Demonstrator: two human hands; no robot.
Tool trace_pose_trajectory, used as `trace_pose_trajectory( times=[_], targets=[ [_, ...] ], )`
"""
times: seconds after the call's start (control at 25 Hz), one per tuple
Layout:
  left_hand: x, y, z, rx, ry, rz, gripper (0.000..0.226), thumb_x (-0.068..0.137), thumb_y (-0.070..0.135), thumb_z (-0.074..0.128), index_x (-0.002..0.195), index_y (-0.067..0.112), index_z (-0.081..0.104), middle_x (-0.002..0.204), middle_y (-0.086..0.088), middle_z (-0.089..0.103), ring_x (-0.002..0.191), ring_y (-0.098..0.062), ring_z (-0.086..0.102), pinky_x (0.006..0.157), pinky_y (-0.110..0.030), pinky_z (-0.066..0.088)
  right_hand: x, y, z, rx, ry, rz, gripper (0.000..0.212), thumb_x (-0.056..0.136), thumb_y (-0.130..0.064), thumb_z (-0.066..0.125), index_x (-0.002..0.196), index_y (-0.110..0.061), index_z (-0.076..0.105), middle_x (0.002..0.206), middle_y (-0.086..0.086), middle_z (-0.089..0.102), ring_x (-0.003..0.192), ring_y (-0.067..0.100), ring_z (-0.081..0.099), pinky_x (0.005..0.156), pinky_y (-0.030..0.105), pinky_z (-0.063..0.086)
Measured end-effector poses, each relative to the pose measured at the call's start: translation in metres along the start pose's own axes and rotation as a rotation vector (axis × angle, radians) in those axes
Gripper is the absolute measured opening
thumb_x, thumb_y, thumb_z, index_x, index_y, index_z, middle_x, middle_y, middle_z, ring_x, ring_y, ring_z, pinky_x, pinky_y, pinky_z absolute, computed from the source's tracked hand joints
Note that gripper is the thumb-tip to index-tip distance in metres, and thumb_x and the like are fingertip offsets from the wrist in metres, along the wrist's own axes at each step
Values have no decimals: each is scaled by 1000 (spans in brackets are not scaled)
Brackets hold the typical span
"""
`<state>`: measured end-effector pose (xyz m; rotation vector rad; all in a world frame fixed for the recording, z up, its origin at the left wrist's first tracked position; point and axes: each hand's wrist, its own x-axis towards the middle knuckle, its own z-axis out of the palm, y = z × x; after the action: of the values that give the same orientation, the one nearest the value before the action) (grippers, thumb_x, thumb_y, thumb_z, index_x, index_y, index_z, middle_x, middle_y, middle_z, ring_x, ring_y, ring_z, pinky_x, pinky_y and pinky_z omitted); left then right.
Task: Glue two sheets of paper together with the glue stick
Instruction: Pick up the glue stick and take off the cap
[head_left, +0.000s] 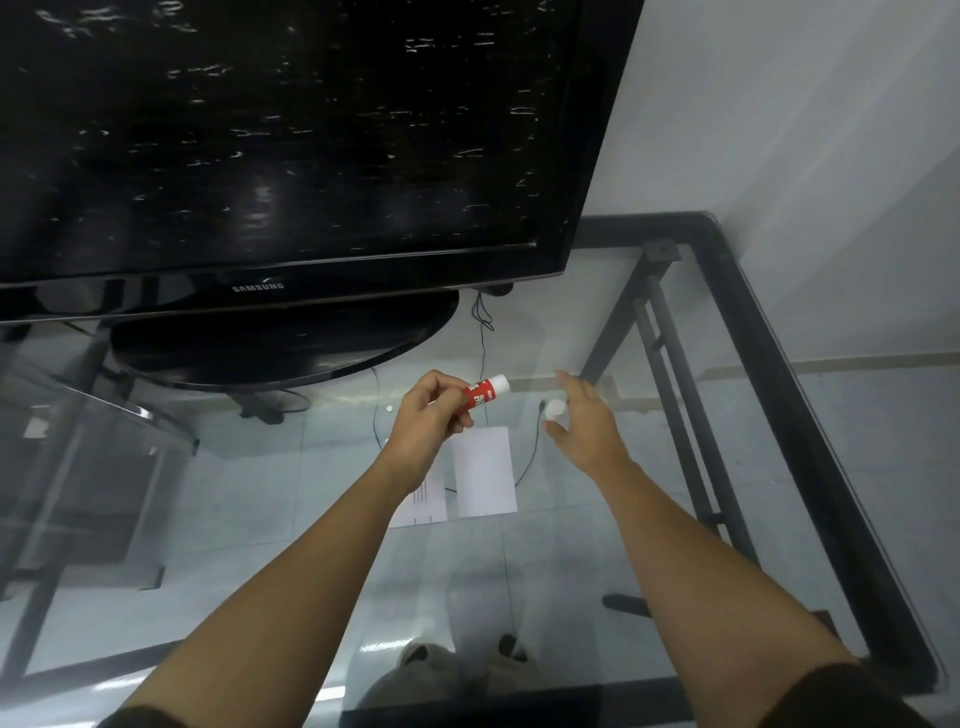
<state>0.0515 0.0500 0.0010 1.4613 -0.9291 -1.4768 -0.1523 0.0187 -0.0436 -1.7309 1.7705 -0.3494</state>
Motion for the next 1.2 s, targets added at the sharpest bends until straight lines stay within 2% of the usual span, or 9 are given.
trace_pose_trajectory(
  times=[0.16, 0.32, 0.56, 0.68, 0.76, 0.84, 0.96, 1.04, 1.2],
  targets=[
    [-5, 10, -3, -24, 78, -5, 18, 85, 28, 64, 99, 18, 60, 90, 1, 61, 70, -12, 55, 68, -24, 47, -12, -26, -15, 177, 153, -81, 47, 86, -31, 60, 128, -11, 50, 117, 10, 58, 98, 17, 55, 90, 34, 49],
    [-18, 16, 0, -152, -14, 92, 8, 84, 26, 65, 91, 23, 66, 103, 0, 65, 95, -13, 63, 76, -16, 51, -38, -68, -19, 700, -26, -11, 46, 71, -66, 52, 101, -34, 65, 100, -9, 69, 95, 5, 62, 85, 22, 46],
    [-38, 16, 0, -373, -96, -10, 29, 88, 36, 57, 110, 17, 61, 89, -7, 69, 85, -20, 70, 73, -20, 54, -52, -94, -16, 954, -29, 20, 27, 81, -47, 59, 97, -26, 67, 98, -6, 71, 102, 9, 63, 96, 27, 45],
    [-43, 19, -6, -388, -108, -111, 28, 91, 38, 52, 97, 11, 56, 68, -6, 65, 60, -11, 62, 59, -18, 52, -54, -98, -18, 931, -86, 0, 22, 87, -41, 56, 100, -26, 64, 100, -5, 68, 104, 9, 61, 99, 29, 43],
    [-45, 19, -9, -375, -115, -37, 17, 90, 30, 56, 90, 13, 58, 69, -3, 65, 60, -9, 60, 61, -16, 51, -56, -103, -18, 935, -69, 11, 21, 88, -39, 55, 100, -25, 63, 102, -2, 68, 105, 12, 60, 100, 32, 43],
    [-50, 20, -12, -150, -69, 157, 11, 88, 26, 60, 92, 16, 58, 76, 1, 68, 66, -7, 60, 64, -15, 50, -57, -108, -18, 949, -45, 24, 28, 88, -40, 55, 103, -19, 64, 103, 1, 69, 106, 14, 61, 100, 32, 43],
    [-49, 12, -19, 654, 207, 720, 15, 85, 17, 65, 95, 8, 58, 91, -6, 66, 75, -11, 59, 63, -11, 44, -60, -114, -14, 1002, -42, 53, 35, 88, -41, 54, 109, -14, 63, 102, 1, 69, 101, 11, 63, 99, 29, 45],
    [-49, 9, -20, 826, 279, 925, 16, 84, 13, 65, 97, 6, 59, 96, -8, 64, 80, -15, 58, 67, -7, 40, -62, -117, -13, 1010, -36, 52, 37, 88, -41, 54, 110, -14, 63, 104, 3, 68, 103, 12, 63, 99, 29, 45],
    [-58, 26, -20, 100, -32, 351, 21, 89, 44, 49, 100, 26, 49, 83, 4, 68, 74, -9, 65, 67, -17, 52, -64, -117, -20, 977, -11, -1, 28, 85, -42, 57, 103, -22, 64, 101, -3, 69, 102, 11, 62, 97, 29, 45]
  ],
)
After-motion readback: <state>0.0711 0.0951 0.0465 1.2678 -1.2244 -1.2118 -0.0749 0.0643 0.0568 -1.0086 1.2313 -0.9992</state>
